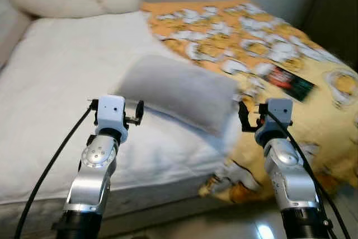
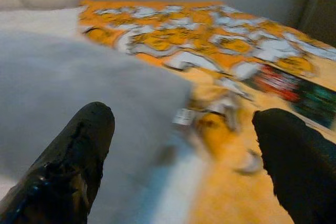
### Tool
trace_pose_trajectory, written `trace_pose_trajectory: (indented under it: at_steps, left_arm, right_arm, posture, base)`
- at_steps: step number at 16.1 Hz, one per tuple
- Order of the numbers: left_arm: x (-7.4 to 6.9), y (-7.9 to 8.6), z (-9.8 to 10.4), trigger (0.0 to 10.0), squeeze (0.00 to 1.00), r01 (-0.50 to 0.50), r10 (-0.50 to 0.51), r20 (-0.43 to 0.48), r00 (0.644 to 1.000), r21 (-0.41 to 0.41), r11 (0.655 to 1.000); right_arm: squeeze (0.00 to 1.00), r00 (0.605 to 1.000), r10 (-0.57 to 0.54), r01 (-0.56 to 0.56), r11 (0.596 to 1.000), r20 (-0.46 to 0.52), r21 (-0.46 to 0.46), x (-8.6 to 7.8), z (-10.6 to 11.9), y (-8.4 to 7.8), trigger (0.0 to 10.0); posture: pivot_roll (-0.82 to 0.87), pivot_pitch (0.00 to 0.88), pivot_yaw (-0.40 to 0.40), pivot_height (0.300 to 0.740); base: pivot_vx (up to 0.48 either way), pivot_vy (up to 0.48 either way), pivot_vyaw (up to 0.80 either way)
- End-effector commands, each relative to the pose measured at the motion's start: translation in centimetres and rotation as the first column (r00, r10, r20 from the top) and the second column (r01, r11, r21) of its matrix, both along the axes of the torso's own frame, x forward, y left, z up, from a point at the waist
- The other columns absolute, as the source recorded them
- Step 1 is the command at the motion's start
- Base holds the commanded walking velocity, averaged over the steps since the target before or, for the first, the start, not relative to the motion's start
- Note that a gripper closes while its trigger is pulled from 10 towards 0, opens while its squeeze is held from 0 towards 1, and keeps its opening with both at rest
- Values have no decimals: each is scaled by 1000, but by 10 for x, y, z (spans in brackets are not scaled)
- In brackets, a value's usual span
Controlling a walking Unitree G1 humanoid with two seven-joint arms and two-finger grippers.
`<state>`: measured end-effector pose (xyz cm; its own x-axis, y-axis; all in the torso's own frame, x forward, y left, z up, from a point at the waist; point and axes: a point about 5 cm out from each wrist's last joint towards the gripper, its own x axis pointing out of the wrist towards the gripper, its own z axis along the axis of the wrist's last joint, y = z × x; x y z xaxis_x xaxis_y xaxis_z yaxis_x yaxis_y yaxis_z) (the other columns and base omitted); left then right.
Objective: Clean up the room
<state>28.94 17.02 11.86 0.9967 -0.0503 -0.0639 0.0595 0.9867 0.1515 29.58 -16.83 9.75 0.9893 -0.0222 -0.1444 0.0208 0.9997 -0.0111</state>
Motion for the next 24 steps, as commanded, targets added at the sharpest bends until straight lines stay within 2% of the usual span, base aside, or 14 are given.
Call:
trace_pose_trajectory:
  at_steps: [1,5,8,10,17,18,19,20,21,24]
  left_arm:
    - [0,8,2,10000,1000,-24,24,1,1000,9,1000]
    - [-1,7,2,10000,1000,-22,22,0,1000,12,1000]
    - [-2,7,2,10000,1000,-20,20,-2,1000,16,1000]
    - [-3,7,2,10000,1000,-11,11,1,1000,27,1000]
    - [-5,4,0,10000,980,9,-9,-4,1000,43,999]
    - [-6,4,0,10000,875,10,-9,-8,1000,45,999]
    - [-6,3,-1,10000,714,11,-10,-11,1000,47,999]
    - [-5,2,-1,10000,478,21,-21,-14,1000,57,998]
    - [-5,1,-2,10000,416,45,-43,-18,999,82,996]
    - [0,-6,-5,10000,365,195,-186,-69,980,183,964]
  right_arm:
    - [0,999,47,-47,999,23,11,3,6,13,10000]
    - [0,998,52,-53,998,19,18,2,5,13,10000]
    - [0,995,101,-101,995,22,-3,1,5,20,10000]
    - [0,997,62,-64,996,36,61,0,5,19,10000]
    - [0,998,48,-50,997,41,54,0,6,11,10000]
    - [0,998,46,-49,997,41,54,0,5,10,10000]
    - [0,998,44,-46,998,42,53,0,5,9,10000]
    - [0,999,25,-27,998,47,55,1,6,5,10000]
    - [0,1000,-14,13,999,28,34,3,6,-3,10000]
    - [0,988,-155,155,984,9,-84,16,11,-51,10000]
  posture:
    - [63,0,-9,740]
    - [65,0,-10,740]
    - [66,0,-11,740]
    - [68,0,-12,740]
    - [64,0,-13,740]
    - [65,0,-14,740]
    - [65,0,-14,740]
    - [64,0,-14,740]
    - [64,0,-15,740]
    - [65,0,-17,740]
  base:
    - [386,0,800]
    - [390,0,0]
    - [389,0,415]
    - [377,0,0]
    - [0,0,0]
    - [0,0,0]
    - [0,0,0]
    - [0,0,0]
    - [0,0,0]
    - [0,0,0]
